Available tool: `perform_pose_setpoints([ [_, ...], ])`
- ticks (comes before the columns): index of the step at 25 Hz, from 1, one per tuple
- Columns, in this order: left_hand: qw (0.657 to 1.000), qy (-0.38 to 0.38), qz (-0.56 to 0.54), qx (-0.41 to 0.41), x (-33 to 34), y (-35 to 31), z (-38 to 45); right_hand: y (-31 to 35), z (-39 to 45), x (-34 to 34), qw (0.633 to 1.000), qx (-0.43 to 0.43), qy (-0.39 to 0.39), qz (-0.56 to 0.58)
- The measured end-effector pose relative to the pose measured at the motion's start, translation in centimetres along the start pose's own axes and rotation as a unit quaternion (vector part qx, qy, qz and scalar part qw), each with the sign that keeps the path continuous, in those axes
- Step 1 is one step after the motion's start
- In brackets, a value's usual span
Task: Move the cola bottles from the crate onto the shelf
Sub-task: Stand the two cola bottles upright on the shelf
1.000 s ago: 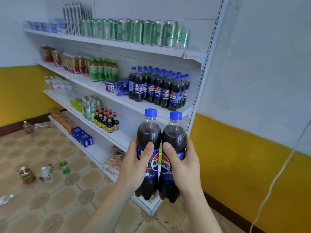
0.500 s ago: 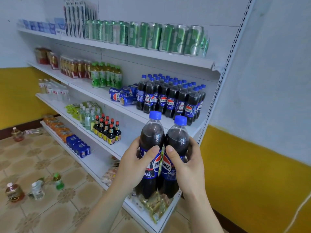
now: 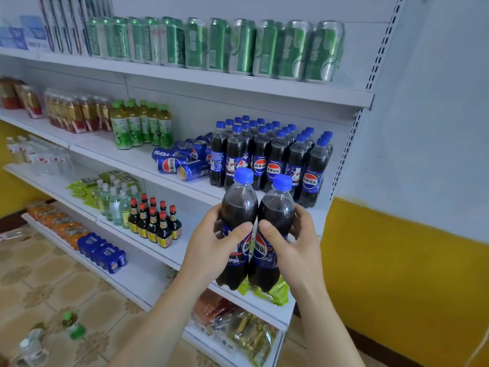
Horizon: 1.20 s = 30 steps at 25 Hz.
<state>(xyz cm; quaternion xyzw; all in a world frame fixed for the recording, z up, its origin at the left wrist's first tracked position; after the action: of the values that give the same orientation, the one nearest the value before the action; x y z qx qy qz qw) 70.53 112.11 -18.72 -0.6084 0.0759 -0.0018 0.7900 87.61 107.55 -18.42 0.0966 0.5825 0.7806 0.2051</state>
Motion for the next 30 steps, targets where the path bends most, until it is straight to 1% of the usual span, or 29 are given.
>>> perform_pose_setpoints([
  [7,0.999,0.04,0.026,0.009,1.2,3.1,11.5,-3.6,10.0,2.6,0.999,-0.005,-0.034,-0.001],
  [13,0.997,0.043,0.046,0.034,2.2,4.5,20.2,-4.9,17.8,3.9,0.999,-0.017,-0.045,-0.007],
  [19,0.995,0.05,0.067,0.052,3.1,5.8,25.5,-6.4,22.0,5.0,0.996,-0.02,-0.08,-0.031],
  [26,0.985,0.11,0.095,0.089,3.0,7.6,30.1,-8.3,24.1,7.4,0.984,-0.004,-0.162,-0.072],
  [30,0.981,0.134,0.097,0.098,2.9,8.3,31.8,-8.2,24.5,8.4,0.978,-0.001,-0.181,-0.104],
])
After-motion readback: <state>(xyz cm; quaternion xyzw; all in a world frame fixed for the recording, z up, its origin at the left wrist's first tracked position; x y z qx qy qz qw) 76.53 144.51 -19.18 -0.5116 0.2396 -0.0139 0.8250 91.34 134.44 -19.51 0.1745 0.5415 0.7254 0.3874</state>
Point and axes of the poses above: each hand's wrist, its own z-axis towards the middle knuckle, its own x-axis out of the palm, y = z × x, the point moved 5 cm from there along z, towards the middle knuckle, and after that the axes turned 2 degrees about -z, right-handed, at the moved point
